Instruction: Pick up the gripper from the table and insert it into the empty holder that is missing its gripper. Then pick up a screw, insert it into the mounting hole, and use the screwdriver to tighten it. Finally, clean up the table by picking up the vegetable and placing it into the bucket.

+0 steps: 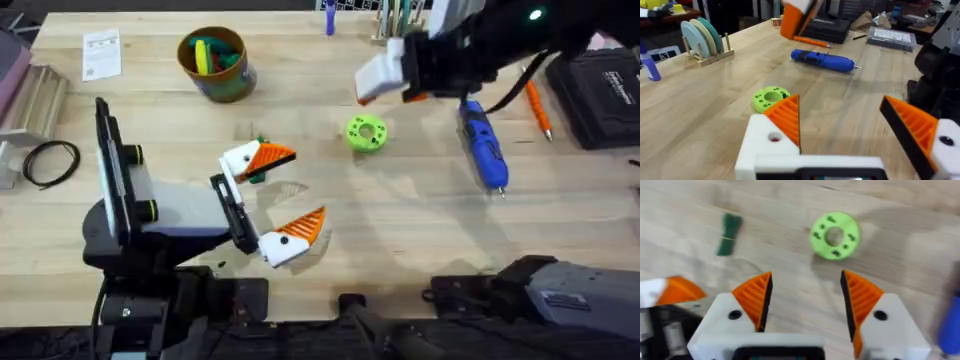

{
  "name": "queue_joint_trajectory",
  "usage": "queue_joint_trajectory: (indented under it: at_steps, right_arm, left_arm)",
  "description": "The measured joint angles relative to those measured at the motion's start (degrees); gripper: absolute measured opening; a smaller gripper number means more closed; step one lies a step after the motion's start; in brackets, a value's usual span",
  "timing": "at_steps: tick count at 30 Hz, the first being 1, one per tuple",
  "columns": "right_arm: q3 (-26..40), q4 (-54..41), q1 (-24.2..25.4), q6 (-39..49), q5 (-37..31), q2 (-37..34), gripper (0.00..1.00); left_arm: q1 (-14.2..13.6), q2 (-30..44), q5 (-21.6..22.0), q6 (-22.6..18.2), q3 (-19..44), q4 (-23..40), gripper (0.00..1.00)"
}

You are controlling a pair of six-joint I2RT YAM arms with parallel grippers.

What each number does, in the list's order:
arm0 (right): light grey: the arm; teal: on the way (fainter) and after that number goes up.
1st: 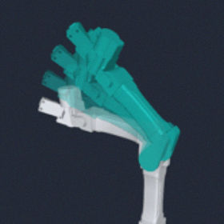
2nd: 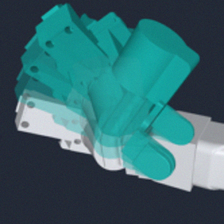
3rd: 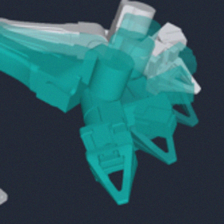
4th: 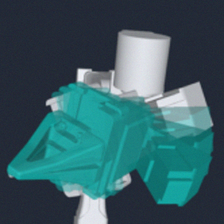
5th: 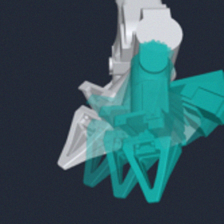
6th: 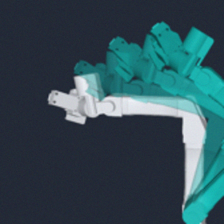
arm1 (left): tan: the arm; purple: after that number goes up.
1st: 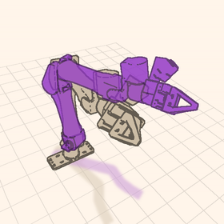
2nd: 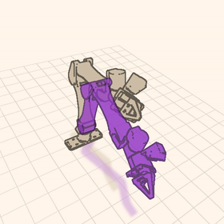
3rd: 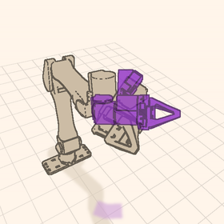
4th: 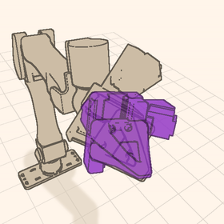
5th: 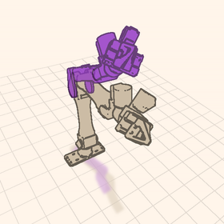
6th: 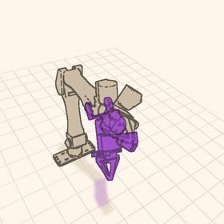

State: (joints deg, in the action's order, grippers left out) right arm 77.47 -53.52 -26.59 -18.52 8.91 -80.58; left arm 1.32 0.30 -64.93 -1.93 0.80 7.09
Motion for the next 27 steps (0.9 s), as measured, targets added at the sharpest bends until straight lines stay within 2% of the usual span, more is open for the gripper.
queue_joint_trajectory:
  at_steps: [5, 10, 27]
  right_arm:
    - [0.1, -5.2, -5.6, 1.0, -14.7, -0.3, 0.778]
    - [0.1, -5.6, -7.8, -1.0, -21.8, -3.4, 0.779]
    - [0.1, -4.6, -7.8, -8.1, -19.0, -12.9, 0.778]
  left_arm:
    - [0.0, 0.0, 0.0, 0.0, 0.0, 0.0, 0.985]
    - [0.0, 0.0, 0.0, 0.0, 0.0, 0.0, 0.985]
    - [0.0, 0.0, 0.0, 0.0, 0.0, 0.0, 0.985]
